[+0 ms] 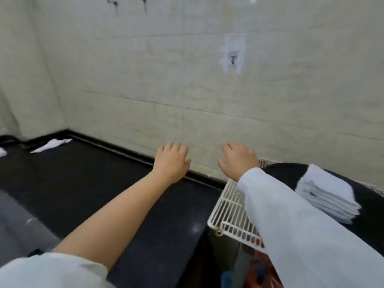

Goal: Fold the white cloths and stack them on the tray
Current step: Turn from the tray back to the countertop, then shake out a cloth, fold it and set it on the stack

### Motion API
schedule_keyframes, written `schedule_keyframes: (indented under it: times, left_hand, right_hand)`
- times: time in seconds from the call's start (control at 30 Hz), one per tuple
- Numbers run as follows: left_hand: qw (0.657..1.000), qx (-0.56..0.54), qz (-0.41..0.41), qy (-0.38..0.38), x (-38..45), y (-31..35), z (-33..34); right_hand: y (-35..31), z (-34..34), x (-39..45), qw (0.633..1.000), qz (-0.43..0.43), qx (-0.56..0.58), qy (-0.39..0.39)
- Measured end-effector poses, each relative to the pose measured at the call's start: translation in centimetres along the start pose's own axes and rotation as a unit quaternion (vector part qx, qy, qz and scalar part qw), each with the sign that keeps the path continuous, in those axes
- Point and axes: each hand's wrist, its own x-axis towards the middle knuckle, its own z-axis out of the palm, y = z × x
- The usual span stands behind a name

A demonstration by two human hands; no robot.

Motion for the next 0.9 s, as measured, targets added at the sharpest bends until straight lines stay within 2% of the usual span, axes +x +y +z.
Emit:
schedule_keyframes:
  times: [0.2, 0.43, 0.67, 0.9]
  left_hand:
    - [0.978, 0.067, -0.199, 0.010, -10.6, -21.8, -1.8]
    - [0.932, 0.127, -0.339, -0.038, -23.6, -44.5, -4.4]
    - [0.901, 0.128, -0.410, -0.061, -29.6, -60.7, -4.0]
    - [0.897, 0.133, -0.418, -0.065, -26.2, -76.9, -0.2]
  right_hand:
    - [-22.0, 2.7, 4.2, 0.984, -0.164, 0.068, 0.003]
    - [-49.3, 4.7, 5.3, 0.952, -0.274, 0.136, -0.020]
    - [-68.5, 7.1, 7.8, 0.922, -0.352, 0.156, -0.050]
    - [-83.5, 12.4, 16.8, 0.910, -0.381, 0.151, -0.054]
